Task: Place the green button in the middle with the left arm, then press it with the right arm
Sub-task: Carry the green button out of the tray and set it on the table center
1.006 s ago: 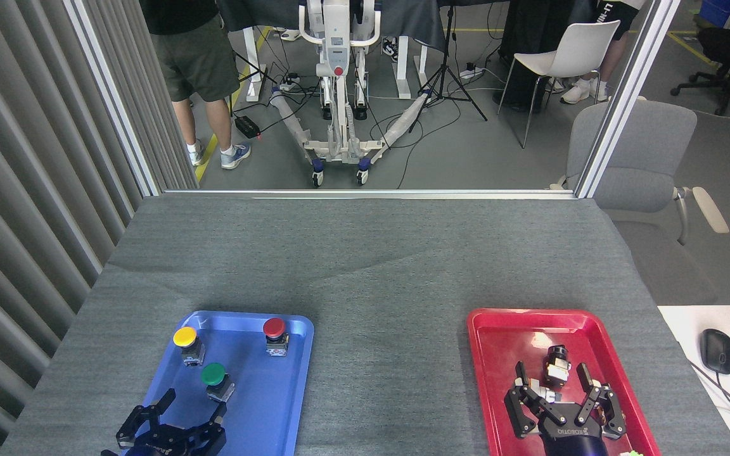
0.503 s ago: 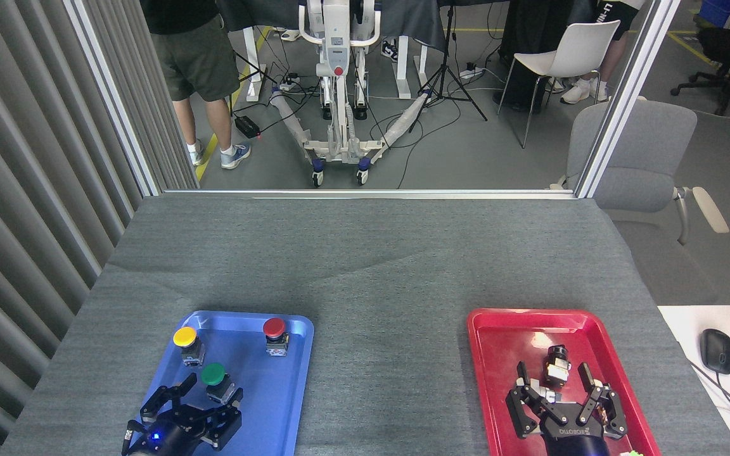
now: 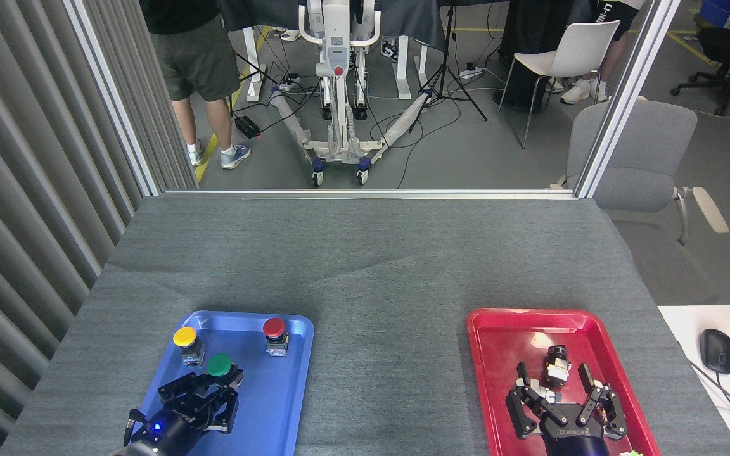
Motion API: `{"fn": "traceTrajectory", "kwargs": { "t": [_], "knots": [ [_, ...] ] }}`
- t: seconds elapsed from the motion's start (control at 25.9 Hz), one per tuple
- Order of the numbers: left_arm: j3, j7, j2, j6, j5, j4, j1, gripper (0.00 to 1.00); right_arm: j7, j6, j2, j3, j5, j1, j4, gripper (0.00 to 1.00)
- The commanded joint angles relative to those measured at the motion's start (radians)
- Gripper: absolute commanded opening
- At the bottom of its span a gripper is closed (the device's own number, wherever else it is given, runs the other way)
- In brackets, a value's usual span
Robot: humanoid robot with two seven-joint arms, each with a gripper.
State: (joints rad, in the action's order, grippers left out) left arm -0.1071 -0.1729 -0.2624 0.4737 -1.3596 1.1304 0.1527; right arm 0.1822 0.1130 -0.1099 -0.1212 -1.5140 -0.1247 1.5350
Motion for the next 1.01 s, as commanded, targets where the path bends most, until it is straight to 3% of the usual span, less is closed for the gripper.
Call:
{"fn": "traceTrajectory", "kwargs": {
  "t": [0.0, 0.15, 0.31, 0.46, 0.73, 0.97],
  "knots": [
    [0.003, -0.004, 0.0, 0.031, 0.002, 0.111, 0.008, 0.0, -0.003, 0.0, 0.001, 0.0, 0.0, -0.001, 0.001, 1.0],
    [-0.128, 0.006, 0.111, 0.02, -0.019, 0.104, 0.122, 0.0, -0.003, 0.0, 0.001, 0.0, 0.001, -0.001, 0.001, 1.0],
    [-0.259, 0.012, 0.253, 0.014, -0.113, -0.109, 0.254, 0.0, -0.003, 0.0, 0.001, 0.0, 0.001, -0.001, 0.001, 1.0],
    [-0.27, -0.002, 0.393, -0.015, -0.225, -0.333, 0.314, 0.0, -0.003, 0.0, -0.001, 0.0, 0.0, -0.001, 0.001, 1.0],
    [-0.276, -0.011, 0.396, -0.069, -0.227, -0.382, 0.295, 0.02, -0.003, 0.0, -0.001, 0.0, 0.001, -0.001, 0.001, 1.0],
    [-0.286, -0.06, 0.397, -0.095, -0.216, -0.394, 0.291, 0.43, -0.003, 0.0, -0.004, 0.0, 0.0, -0.001, 0.0, 1.0]
  ]
}}
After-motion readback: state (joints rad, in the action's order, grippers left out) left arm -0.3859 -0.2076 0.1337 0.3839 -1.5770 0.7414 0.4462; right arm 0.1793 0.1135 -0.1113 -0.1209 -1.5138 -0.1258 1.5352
